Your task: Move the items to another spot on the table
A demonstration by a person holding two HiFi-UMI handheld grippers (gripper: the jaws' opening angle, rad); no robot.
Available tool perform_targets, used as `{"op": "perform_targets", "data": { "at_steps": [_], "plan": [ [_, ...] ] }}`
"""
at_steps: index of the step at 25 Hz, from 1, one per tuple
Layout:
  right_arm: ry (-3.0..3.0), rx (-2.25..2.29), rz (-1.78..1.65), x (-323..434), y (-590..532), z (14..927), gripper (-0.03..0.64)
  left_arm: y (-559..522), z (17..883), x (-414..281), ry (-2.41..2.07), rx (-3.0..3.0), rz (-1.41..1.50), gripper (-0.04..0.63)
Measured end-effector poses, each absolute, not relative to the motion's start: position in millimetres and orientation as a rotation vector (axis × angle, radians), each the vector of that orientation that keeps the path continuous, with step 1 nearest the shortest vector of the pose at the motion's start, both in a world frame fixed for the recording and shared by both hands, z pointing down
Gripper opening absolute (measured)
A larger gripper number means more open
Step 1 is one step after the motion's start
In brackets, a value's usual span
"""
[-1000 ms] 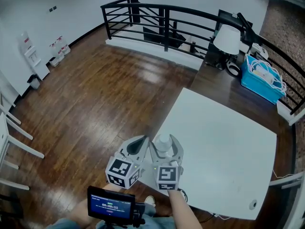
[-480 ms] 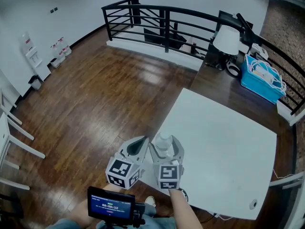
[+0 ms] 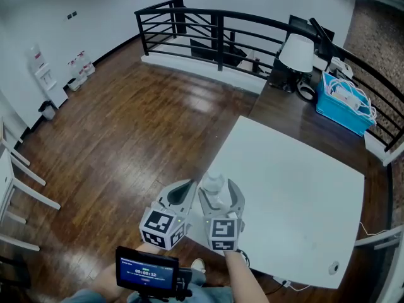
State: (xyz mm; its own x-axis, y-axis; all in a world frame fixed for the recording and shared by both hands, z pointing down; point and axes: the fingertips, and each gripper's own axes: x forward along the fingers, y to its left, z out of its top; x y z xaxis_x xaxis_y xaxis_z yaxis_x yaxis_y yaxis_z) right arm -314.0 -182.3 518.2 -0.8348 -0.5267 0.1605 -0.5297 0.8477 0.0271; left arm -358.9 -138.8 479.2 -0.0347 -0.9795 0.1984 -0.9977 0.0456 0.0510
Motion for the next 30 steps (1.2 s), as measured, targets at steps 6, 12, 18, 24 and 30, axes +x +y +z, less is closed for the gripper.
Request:
{"op": "perform_targets", "data": {
  "at_steps": [6, 12, 18, 24, 30],
  "plan": [
    [-2.857, 0.819, 0.032, -299.7, -174.3, 507.5, 0.369, -134.0, 470.6, -342.6, -2.128, 2.066, 0.157, 0.011],
    [-2.874, 0.79, 0.022, -276.5, -161.1, 486.9, 0.353, -129.0, 458.5, -318.5, -2.123, 2.096, 0.145, 0.011],
    [-2.882, 0.829, 0.006, -238.9, -159.8, 460.1, 0.307, -131.1, 449.9, -285.3, -2.09, 2.144, 0.131, 0.011],
    [-2.895, 0.919, 0.009, -188.7, -165.3, 429.4, 0.205, -147.7, 437.8, -228.8, -2.0, 2.25, 0.113, 0.011],
    [-2.858, 1.066, -0.016, -128.0, -177.0, 409.4, 0.132, -164.8, 426.3, -165.6, -1.89, 2.362, 0.103, 0.011]
  ]
}}
